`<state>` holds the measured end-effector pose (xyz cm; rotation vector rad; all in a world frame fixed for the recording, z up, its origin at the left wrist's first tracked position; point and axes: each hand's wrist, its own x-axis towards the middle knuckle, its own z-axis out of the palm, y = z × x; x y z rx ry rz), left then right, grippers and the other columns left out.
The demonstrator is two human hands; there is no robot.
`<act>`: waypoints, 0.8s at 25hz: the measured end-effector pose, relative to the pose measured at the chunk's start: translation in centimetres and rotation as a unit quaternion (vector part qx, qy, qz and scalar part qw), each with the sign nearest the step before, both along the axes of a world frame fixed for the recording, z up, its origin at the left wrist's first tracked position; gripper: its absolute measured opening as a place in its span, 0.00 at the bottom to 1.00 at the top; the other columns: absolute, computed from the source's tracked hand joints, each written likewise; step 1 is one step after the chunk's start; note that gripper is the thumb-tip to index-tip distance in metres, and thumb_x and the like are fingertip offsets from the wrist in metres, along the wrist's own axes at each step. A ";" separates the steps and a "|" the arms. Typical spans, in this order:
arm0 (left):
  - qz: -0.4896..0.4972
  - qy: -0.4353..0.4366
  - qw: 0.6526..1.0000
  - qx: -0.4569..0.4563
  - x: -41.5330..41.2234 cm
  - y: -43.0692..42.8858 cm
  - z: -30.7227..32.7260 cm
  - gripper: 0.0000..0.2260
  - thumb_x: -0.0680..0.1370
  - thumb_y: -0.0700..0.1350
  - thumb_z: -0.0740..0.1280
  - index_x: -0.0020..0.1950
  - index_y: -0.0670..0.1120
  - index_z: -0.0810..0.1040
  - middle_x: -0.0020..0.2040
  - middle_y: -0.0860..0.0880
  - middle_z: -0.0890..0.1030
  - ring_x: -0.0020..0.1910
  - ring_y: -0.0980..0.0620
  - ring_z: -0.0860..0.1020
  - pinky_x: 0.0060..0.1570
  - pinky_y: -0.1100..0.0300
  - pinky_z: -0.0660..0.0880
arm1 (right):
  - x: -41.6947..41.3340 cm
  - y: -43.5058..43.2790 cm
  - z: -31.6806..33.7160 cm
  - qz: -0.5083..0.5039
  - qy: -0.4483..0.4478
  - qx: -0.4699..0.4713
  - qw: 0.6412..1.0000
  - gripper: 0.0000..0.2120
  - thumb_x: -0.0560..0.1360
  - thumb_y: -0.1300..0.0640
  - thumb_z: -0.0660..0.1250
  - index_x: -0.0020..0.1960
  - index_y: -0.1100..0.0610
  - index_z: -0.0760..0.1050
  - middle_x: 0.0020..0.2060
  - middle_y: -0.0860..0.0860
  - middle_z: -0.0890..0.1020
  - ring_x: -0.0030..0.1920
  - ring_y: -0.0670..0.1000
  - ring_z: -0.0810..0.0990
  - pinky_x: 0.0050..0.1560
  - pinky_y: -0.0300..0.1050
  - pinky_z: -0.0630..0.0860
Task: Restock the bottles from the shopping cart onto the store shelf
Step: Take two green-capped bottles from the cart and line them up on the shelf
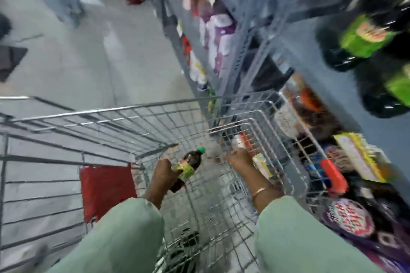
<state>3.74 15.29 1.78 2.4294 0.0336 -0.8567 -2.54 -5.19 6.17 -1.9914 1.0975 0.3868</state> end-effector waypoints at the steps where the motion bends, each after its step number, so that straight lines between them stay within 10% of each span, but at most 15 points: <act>1: 0.000 0.007 1.000 0.020 0.0 0.8 -1.8 0.17 0.71 0.45 0.71 0.50 0.32 0.77 0.53 0.33 0.79 0.54 0.38 0.76 0.46 0.50 0.69 | 1.2 0.5 -2.8 -0.010 0.020 0.018 1.000 0.10 0.72 0.55 0.68 0.42 0.62 0.78 0.53 0.64 0.81 0.55 0.61 0.79 0.49 0.49 0.73; 5: -0.018 0.035 0.999 0.015 -0.6 1.9 -6.9 0.19 0.67 0.45 0.74 0.50 0.34 0.76 0.51 0.34 0.80 0.50 0.39 0.78 0.44 0.50 0.71 | 3.9 2.8 -10.1 -0.084 0.030 0.129 0.988 0.09 0.69 0.53 0.71 0.37 0.55 0.72 0.44 0.57 0.76 0.47 0.53 0.75 0.46 0.49 0.77; 10: 0.043 0.035 0.998 -0.023 -1.4 1.7 -9.2 0.21 0.64 0.42 0.77 0.54 0.38 0.75 0.44 0.46 0.78 0.42 0.49 0.75 0.39 0.55 0.72 | 5.9 6.5 -14.2 -0.145 0.042 0.154 0.976 0.31 0.67 0.52 0.74 0.62 0.68 0.70 0.60 0.63 0.78 0.61 0.60 0.77 0.60 0.49 0.74; 20: -0.006 -0.011 0.999 -0.036 -1.3 -1.9 -2.2 0.23 0.63 0.43 0.78 0.53 0.39 0.75 0.49 0.43 0.76 0.46 0.48 0.73 0.44 0.57 0.71 | 5.5 4.6 -6.2 -0.166 -0.069 0.156 0.971 0.27 0.59 0.55 0.79 0.54 0.64 0.77 0.52 0.60 0.83 0.51 0.59 0.81 0.53 0.55 0.80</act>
